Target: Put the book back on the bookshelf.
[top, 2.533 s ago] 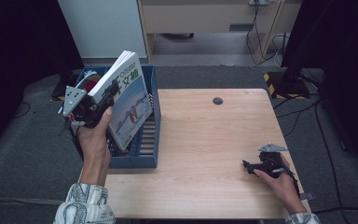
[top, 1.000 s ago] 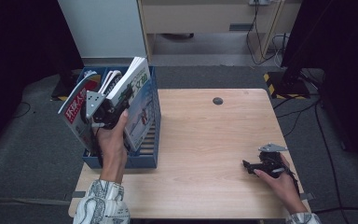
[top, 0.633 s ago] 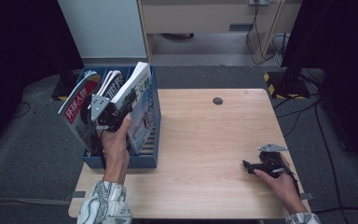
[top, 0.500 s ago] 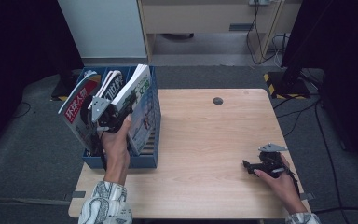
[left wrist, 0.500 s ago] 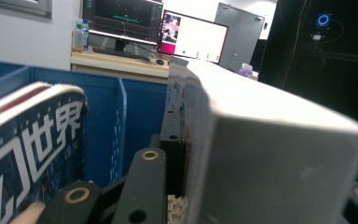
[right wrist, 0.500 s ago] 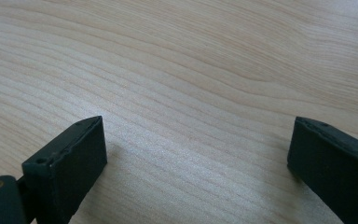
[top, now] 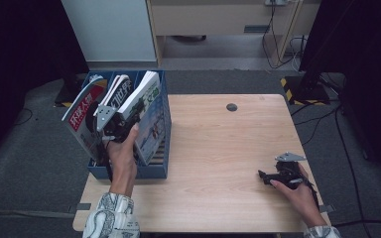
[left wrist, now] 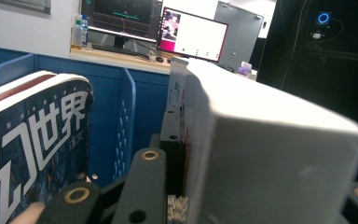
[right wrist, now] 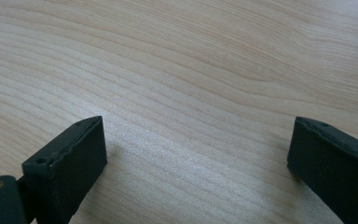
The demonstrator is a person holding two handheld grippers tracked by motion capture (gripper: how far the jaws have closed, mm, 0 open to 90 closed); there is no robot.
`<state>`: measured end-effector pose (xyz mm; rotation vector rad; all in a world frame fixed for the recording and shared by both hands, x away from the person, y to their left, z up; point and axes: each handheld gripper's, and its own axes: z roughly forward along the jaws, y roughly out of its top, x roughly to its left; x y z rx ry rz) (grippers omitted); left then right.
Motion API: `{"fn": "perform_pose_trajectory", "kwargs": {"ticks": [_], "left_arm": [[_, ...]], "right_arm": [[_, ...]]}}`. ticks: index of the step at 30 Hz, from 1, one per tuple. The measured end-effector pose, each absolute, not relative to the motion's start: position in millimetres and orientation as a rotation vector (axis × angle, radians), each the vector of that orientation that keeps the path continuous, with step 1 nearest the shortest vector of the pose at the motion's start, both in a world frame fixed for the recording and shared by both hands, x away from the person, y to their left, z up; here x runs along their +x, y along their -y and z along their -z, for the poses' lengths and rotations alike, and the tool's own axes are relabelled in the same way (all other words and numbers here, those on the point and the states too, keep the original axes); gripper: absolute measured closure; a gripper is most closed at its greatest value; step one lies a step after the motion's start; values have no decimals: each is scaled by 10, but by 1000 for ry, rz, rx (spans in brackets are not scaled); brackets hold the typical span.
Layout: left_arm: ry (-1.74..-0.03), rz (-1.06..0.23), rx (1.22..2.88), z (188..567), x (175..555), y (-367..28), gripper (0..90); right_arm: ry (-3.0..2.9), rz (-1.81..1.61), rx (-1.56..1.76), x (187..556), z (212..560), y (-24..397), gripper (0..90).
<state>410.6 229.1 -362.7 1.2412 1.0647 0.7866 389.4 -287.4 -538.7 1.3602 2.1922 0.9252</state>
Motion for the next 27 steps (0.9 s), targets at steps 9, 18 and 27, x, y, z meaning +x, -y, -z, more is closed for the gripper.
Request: {"fn": "perform_pose_trajectory", "kwargs": {"ticks": [9,18,27], "left_arm": [[-1052,-785,1243,3624,4100,-2291,728],[-1043,-783,1243,3632,4123,-2287,728],[-1031,-779,1251,3629,4166,-2290,728]], "right_arm": [[-2192,-925,1363,3891,5386,2873,49],[-2193,-924,1358,3893,5386,2876,49],[-2192,-924,1359,3892,5386,2875,49]]}}
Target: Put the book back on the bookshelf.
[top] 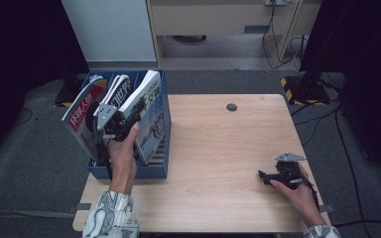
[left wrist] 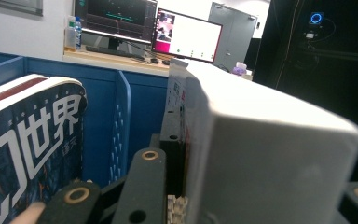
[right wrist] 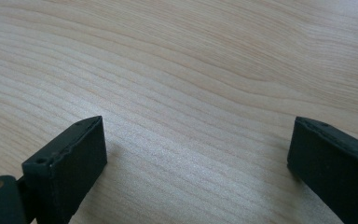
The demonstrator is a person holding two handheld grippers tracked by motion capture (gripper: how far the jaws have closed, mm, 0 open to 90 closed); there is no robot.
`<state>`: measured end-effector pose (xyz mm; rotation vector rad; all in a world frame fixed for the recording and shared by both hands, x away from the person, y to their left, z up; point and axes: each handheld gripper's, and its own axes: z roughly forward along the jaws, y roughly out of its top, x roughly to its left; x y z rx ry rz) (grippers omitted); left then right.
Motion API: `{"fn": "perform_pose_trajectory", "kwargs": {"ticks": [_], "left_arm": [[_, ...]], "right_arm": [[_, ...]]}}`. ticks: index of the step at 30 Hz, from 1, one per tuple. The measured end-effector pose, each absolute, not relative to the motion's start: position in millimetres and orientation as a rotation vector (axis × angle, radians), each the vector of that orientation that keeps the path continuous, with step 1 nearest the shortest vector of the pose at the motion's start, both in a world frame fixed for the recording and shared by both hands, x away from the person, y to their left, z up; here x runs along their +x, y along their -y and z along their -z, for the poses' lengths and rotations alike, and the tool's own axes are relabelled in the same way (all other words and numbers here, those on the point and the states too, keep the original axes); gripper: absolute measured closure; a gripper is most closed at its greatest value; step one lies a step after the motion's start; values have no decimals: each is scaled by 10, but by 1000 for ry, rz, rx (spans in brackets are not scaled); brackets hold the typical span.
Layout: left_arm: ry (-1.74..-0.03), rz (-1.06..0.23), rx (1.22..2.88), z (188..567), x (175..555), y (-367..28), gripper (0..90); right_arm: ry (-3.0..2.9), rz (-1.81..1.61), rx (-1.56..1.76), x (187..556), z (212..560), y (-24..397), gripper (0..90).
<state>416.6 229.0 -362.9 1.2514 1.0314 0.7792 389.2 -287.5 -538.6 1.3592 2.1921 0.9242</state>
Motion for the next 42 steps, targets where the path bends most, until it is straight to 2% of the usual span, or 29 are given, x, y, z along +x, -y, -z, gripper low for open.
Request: {"fn": "perform_pose_trajectory", "kwargs": {"ticks": [42], "left_arm": [[-1018,-754,1270,3844,4316,-2221,726]], "right_arm": [[-2191,-925,1363,3891,5386,2874,49]]}}
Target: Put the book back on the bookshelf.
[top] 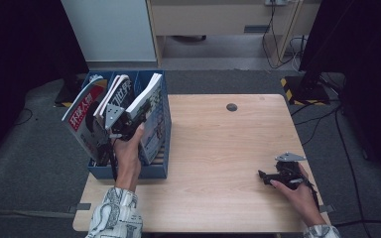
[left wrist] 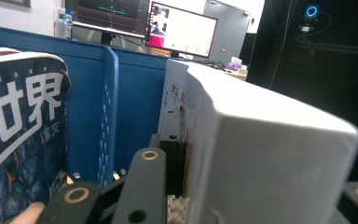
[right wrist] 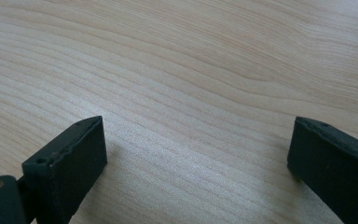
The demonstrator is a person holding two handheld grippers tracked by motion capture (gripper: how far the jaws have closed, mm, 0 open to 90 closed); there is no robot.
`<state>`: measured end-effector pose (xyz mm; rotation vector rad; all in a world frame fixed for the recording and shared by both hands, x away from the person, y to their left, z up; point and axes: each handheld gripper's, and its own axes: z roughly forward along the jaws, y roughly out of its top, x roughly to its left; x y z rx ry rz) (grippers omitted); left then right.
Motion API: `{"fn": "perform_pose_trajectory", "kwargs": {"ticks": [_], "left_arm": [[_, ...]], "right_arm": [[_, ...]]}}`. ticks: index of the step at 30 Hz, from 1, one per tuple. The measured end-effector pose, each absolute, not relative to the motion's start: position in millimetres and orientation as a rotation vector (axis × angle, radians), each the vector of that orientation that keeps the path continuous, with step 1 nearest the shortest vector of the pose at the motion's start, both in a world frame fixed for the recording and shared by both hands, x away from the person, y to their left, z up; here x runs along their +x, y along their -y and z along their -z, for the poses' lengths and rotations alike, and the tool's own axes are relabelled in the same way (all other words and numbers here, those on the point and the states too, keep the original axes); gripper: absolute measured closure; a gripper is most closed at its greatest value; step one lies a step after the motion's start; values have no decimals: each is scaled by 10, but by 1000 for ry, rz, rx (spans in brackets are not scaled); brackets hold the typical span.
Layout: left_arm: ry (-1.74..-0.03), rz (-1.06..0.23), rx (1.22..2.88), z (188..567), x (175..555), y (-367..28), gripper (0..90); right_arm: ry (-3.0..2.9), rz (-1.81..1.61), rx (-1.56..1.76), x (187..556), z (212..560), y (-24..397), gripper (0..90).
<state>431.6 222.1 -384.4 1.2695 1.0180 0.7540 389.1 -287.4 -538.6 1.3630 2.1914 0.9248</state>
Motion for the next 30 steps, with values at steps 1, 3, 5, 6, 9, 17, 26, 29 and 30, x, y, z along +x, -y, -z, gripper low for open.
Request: {"fn": "perform_pose_trajectory", "kwargs": {"ticks": [1,3,5,6,9,17,26,29,30], "left_arm": [[-1019,-754,1269,3849,4318,-2222,726],[-1026,-752,1269,3861,4324,-2226,726],[-1027,-752,1268,3869,4327,-2228,726],[-1027,-753,1268,3872,4327,-2227,725],[-1023,-752,1270,3877,4331,-2222,725],[-1015,-751,1265,3893,4329,-2238,725],[-1009,-756,1258,3874,4333,-2253,725],[-1005,-760,1257,3865,4353,-2267,725],[-1004,-759,1256,3865,4360,-2271,725]], "right_arm": [[-2191,-925,1363,3891,5386,2874,49],[-2192,-925,1361,3892,5386,2875,49],[-2191,-925,1363,3891,5386,2874,49],[-2191,-925,1363,3891,5386,2874,49],[-2191,-925,1363,3891,5386,2874,49],[-2191,-925,1363,3891,5386,2874,49],[-2191,-925,1363,3891,5387,2874,49],[-2191,-925,1363,3891,5386,2874,48],[-2191,-925,1363,3891,5386,2874,49]]}}
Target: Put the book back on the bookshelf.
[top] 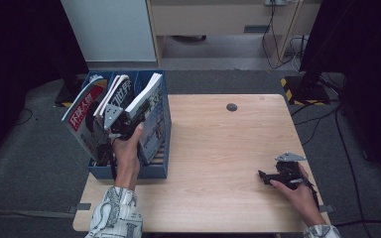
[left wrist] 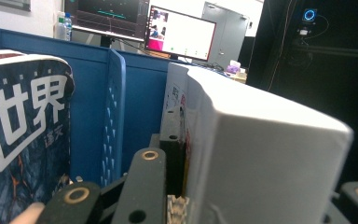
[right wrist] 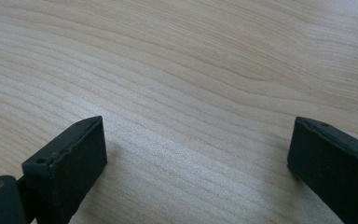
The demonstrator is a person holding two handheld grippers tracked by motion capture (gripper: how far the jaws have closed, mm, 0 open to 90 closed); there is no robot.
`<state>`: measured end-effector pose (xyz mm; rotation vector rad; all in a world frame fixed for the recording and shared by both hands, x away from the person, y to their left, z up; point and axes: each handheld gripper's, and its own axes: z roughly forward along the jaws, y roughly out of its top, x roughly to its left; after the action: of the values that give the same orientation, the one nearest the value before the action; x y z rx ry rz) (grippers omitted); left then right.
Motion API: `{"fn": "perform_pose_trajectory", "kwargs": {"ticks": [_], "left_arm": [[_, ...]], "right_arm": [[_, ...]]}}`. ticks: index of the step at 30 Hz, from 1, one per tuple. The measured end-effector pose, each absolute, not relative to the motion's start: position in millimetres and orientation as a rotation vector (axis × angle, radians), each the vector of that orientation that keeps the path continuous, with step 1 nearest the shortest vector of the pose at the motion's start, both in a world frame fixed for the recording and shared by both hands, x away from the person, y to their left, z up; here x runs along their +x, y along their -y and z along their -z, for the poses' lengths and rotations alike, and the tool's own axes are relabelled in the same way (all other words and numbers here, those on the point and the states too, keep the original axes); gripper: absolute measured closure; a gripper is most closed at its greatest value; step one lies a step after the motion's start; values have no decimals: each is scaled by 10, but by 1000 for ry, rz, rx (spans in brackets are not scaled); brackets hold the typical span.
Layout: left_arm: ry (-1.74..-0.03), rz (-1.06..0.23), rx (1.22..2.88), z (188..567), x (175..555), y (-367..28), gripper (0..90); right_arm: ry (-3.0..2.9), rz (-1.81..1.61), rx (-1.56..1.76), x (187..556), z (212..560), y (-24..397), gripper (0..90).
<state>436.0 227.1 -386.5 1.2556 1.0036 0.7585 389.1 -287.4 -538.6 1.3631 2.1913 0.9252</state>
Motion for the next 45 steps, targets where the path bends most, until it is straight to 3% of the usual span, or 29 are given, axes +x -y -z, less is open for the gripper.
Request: {"fn": "perform_pose_trajectory", "kwargs": {"ticks": [45], "left_arm": [[-1016,-756,1193,4047,4472,-2281,704]], "right_arm": [[-2193,-927,1362,3891,5387,2876,48]]}}
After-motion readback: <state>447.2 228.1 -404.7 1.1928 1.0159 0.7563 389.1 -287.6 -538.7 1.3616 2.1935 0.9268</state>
